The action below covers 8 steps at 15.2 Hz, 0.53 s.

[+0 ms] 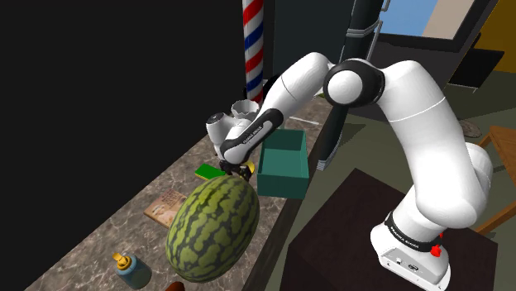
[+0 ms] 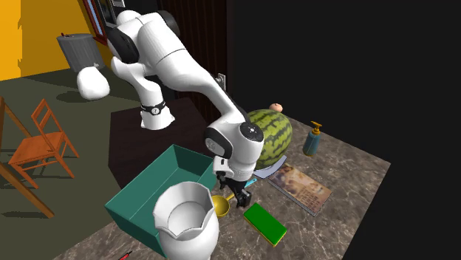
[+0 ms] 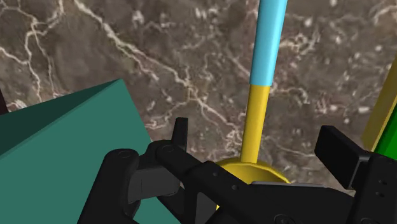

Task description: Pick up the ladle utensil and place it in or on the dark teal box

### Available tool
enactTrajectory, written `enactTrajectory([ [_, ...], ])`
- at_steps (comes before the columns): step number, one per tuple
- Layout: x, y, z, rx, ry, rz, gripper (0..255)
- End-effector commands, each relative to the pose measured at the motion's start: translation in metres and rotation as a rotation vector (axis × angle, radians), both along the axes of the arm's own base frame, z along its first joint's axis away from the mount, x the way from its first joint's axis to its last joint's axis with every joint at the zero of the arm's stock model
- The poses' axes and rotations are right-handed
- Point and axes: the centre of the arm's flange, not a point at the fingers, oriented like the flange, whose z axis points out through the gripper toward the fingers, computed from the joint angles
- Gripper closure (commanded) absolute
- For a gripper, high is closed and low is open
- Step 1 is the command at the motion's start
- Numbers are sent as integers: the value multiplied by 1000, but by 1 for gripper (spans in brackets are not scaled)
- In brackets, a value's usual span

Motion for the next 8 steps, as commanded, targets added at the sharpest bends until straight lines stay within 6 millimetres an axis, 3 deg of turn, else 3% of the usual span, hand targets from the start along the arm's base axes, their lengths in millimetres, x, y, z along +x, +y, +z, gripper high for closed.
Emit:
enactTrajectory([
  [1,-2,-2,-11,0,0,0,0],
  [8,-2,-2,-14,0,0,0,0],
])
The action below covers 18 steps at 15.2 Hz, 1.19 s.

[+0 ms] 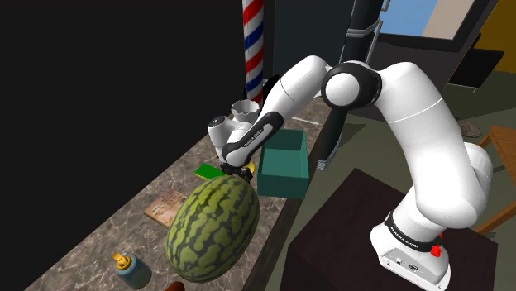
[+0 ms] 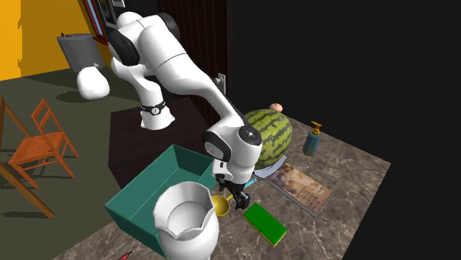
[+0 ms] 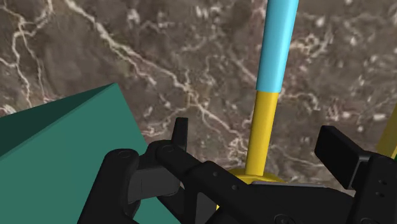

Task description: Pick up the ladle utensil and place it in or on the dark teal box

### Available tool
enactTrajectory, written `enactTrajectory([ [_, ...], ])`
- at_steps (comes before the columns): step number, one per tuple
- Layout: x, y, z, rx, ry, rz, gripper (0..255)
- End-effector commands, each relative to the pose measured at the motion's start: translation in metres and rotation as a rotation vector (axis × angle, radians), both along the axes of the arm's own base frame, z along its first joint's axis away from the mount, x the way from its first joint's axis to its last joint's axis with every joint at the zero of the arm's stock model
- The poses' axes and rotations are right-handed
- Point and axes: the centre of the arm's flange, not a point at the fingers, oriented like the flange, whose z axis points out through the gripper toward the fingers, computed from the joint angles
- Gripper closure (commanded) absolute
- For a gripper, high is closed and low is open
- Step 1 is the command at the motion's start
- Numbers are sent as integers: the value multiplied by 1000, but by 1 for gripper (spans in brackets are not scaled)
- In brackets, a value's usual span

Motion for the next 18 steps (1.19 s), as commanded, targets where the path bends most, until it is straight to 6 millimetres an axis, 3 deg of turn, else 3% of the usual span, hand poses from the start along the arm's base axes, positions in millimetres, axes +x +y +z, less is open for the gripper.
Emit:
enactTrajectory([
  [1,0,0,0,0,0,0,0],
  [2,0,0,0,0,0,0,255],
  [11,0,0,0,0,0,0,255],
  [18,0,0,37,0,0,0,255],
])
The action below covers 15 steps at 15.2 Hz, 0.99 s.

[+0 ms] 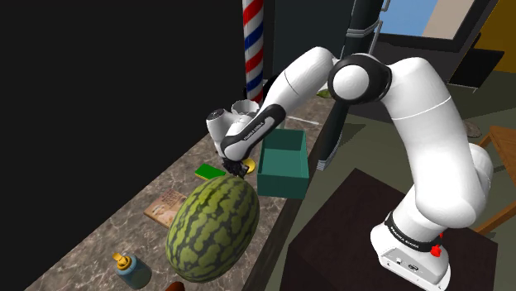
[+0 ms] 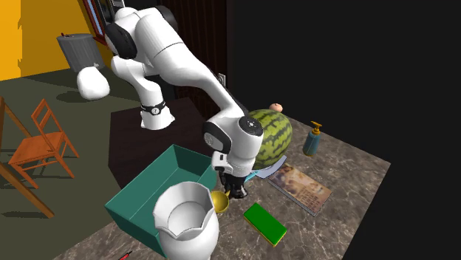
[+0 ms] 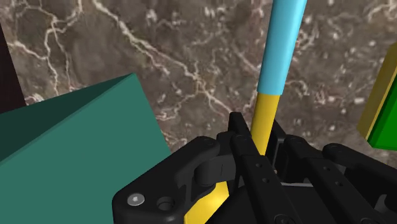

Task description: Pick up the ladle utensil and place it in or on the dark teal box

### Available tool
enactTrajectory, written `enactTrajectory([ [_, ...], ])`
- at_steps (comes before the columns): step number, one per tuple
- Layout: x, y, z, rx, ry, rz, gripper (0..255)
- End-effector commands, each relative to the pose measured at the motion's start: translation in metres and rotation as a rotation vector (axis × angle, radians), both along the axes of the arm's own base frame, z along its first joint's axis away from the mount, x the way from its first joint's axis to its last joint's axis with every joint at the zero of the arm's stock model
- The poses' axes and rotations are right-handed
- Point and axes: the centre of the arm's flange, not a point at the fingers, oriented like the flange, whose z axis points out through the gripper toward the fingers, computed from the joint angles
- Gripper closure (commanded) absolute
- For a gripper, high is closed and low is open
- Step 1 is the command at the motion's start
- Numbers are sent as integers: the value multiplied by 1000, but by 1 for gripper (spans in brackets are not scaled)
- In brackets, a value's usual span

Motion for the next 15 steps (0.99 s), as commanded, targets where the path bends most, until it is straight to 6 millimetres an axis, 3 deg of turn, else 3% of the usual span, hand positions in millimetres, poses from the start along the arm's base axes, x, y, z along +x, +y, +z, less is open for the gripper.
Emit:
enactTrajectory([
  [1,1,-1,11,0,0,0,255],
  [15,1,-1,85,0,0,0,255],
])
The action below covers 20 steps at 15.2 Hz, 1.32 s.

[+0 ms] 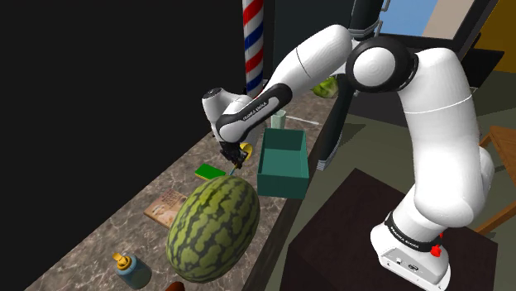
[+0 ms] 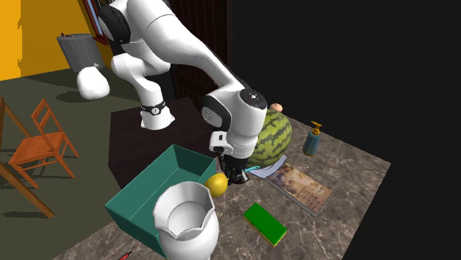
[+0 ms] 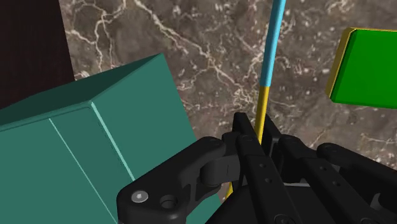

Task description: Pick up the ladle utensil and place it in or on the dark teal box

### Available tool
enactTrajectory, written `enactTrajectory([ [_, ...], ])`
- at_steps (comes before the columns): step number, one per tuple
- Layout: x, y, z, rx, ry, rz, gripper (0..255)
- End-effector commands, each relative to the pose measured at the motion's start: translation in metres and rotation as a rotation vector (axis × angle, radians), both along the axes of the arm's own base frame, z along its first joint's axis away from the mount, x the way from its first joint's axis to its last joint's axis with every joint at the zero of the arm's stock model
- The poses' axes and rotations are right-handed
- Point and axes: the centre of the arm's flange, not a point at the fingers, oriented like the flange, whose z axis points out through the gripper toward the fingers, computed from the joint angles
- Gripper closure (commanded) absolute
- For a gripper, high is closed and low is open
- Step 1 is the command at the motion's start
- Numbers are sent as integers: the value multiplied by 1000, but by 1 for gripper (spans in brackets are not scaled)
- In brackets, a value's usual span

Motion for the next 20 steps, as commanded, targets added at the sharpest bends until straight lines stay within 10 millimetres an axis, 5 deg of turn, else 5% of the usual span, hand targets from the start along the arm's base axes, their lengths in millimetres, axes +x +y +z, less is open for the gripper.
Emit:
enactTrajectory([
  [1,0,0,11,0,1,1,255],
  [20,0,0,106,0,1,1,255],
])
